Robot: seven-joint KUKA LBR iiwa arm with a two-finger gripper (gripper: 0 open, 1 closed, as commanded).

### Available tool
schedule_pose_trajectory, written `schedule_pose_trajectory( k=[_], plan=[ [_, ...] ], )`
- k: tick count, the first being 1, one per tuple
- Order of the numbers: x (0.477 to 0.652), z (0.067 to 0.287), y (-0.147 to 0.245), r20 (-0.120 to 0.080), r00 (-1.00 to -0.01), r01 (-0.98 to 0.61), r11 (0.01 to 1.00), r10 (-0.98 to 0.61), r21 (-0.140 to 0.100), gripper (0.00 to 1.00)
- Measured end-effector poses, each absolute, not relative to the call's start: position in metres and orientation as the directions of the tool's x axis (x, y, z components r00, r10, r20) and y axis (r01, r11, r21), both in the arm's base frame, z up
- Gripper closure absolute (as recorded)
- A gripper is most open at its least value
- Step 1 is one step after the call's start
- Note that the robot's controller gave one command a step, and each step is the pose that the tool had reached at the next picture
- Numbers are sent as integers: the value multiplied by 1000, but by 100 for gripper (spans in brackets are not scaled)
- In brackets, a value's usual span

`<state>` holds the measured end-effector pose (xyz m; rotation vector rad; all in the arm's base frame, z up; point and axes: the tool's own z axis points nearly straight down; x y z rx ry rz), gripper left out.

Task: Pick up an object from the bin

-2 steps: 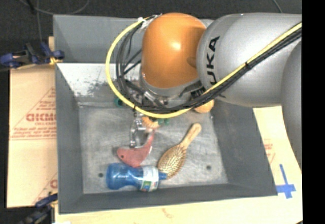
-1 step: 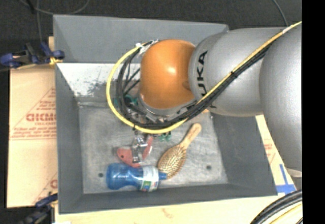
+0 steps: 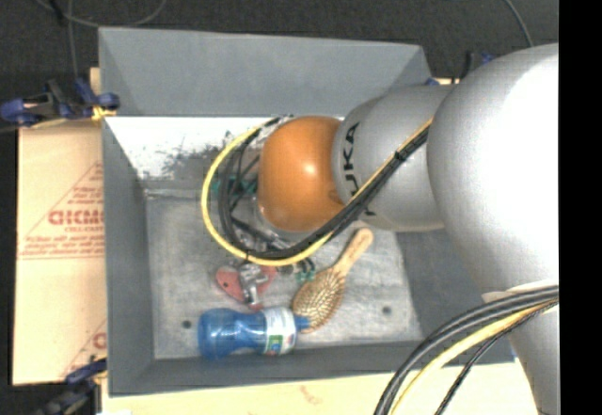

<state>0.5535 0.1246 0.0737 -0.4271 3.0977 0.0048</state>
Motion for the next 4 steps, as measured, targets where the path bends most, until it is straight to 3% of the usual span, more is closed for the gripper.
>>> schedule_pose_trajectory(
  k=[1,2,3,4],
  plan=[
    [553,74,125,-15,-963,-269,963,-269,1,100],
    [558,163,123,-3,-965,-261,965,-261,0,100],
    [558,163,123,-3,-965,-261,965,-261,1,100],
    [555,218,123,2,-967,-255,967,-255,-1,100]
  ],
)
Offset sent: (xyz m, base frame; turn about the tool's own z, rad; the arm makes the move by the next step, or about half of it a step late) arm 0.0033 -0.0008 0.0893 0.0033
